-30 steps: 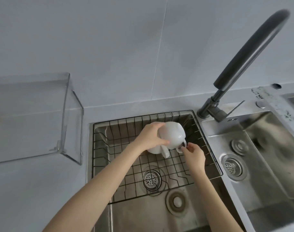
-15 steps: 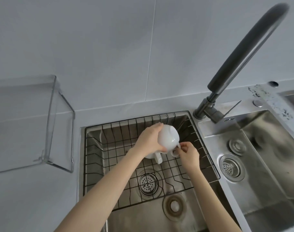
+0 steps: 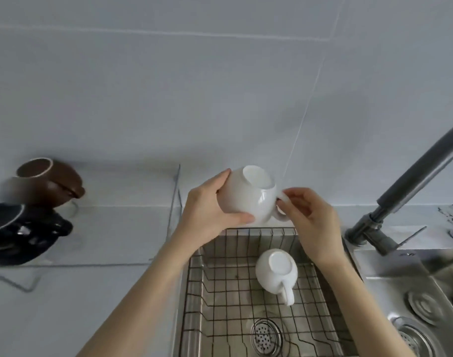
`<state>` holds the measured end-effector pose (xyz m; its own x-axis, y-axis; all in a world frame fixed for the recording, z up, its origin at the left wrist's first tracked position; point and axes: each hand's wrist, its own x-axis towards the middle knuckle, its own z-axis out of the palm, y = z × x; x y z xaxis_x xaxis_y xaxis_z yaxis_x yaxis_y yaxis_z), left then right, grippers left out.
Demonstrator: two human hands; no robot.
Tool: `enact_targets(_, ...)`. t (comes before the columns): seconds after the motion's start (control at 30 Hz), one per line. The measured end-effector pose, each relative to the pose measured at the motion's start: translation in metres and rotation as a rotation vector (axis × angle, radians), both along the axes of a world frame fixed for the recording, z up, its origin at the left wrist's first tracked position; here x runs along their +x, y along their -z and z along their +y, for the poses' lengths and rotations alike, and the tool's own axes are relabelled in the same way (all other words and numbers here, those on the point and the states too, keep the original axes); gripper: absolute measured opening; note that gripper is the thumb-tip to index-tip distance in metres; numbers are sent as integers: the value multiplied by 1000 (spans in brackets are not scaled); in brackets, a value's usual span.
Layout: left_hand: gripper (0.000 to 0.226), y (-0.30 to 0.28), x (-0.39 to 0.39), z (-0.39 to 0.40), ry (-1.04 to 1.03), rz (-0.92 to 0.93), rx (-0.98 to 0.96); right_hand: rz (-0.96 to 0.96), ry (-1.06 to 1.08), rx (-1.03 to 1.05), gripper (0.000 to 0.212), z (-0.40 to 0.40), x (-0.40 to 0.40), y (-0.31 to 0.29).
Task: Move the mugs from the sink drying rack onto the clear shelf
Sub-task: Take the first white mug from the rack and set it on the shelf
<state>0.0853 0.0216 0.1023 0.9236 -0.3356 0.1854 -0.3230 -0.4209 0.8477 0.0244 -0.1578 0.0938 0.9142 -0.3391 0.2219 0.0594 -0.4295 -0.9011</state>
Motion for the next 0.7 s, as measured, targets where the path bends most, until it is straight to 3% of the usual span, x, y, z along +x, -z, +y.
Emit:
enact_targets(0.27,92,-22,31,106,-292,-28,-59,-87,-272,-13,13,98,75,-47)
enact_targets(0.43,88,-10,48,146,-431,-6,53,-31,-369,-38,12,140,115,-24)
enact_targets(0.7,76,12,70,164,-433,75,167,101,-376,-3,9,161,141,9)
